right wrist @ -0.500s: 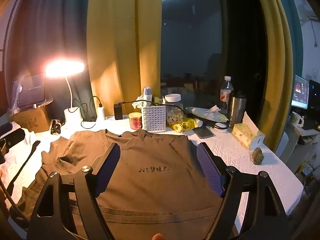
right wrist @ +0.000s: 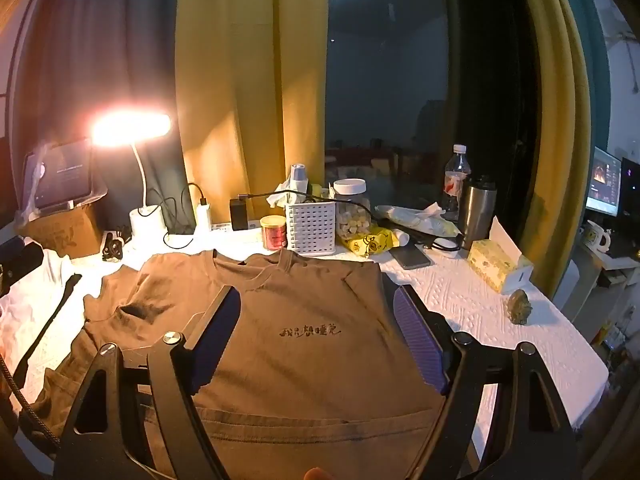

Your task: Fold small clothes

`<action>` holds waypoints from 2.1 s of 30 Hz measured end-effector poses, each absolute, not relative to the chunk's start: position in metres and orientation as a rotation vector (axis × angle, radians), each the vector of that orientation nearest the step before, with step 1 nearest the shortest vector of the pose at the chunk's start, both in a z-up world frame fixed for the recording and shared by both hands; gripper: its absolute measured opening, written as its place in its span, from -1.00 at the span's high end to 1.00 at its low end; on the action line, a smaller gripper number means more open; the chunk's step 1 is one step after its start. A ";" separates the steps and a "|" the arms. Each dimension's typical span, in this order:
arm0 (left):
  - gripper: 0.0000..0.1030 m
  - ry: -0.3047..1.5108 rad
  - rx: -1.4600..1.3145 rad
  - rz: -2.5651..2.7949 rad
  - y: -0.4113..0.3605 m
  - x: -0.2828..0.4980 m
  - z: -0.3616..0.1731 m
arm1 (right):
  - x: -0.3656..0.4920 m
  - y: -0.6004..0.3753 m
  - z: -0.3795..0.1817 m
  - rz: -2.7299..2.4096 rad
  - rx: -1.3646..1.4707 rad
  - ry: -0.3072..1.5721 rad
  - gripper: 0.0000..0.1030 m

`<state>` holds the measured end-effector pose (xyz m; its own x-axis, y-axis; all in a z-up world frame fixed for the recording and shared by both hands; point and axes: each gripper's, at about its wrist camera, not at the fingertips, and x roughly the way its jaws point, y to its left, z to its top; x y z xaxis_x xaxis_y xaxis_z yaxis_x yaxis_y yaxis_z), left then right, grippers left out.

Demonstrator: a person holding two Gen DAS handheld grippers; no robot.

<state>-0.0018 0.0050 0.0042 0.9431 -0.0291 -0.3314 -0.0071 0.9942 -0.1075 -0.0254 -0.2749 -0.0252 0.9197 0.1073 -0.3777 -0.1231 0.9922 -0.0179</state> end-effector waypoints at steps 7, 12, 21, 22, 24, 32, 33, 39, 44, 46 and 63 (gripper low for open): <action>-0.99 0.337 -0.149 -0.047 0.008 -0.002 0.005 | -0.025 -0.273 -0.027 0.120 -0.050 0.393 -0.59; -0.99 0.341 -0.142 -0.036 0.010 0.001 0.004 | -0.028 -0.274 -0.027 0.123 -0.051 0.396 -0.59; -0.99 0.339 -0.125 -0.029 0.007 -0.002 -0.002 | -0.026 -0.274 -0.026 0.122 -0.054 0.400 -0.59; -0.99 0.339 -0.129 -0.030 0.008 -0.002 -0.002 | -0.027 -0.274 -0.026 0.122 -0.054 0.399 -0.59; -0.99 0.332 -0.133 -0.029 0.008 -0.004 -0.001 | -0.026 -0.274 -0.025 0.121 -0.053 0.400 -0.59; -0.99 0.317 -0.130 -0.011 0.007 -0.007 0.001 | -0.028 -0.273 -0.026 0.130 -0.053 0.414 -0.59; -0.99 0.317 -0.134 -0.016 0.007 -0.007 0.001 | -0.026 -0.273 -0.027 0.127 -0.053 0.411 -0.59; -0.99 0.316 -0.132 -0.011 0.006 -0.007 0.001 | -0.027 -0.274 -0.029 0.131 -0.055 0.418 -0.59; -0.99 0.316 -0.135 -0.021 0.006 -0.007 0.000 | -0.027 -0.274 -0.030 0.131 -0.055 0.418 -0.59; -0.99 0.317 -0.135 -0.024 0.005 -0.006 0.000 | -0.027 -0.273 -0.030 0.130 -0.056 0.419 -0.59; -0.99 0.319 -0.136 -0.011 0.003 -0.002 0.001 | -0.025 -0.273 -0.032 0.137 -0.056 0.423 -0.59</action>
<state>-0.0022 0.0035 0.0006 0.9495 -0.0326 -0.3119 -0.0102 0.9908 -0.1347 -0.0250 -0.2725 -0.0317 0.9028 0.1211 -0.4126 -0.1444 0.9892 -0.0258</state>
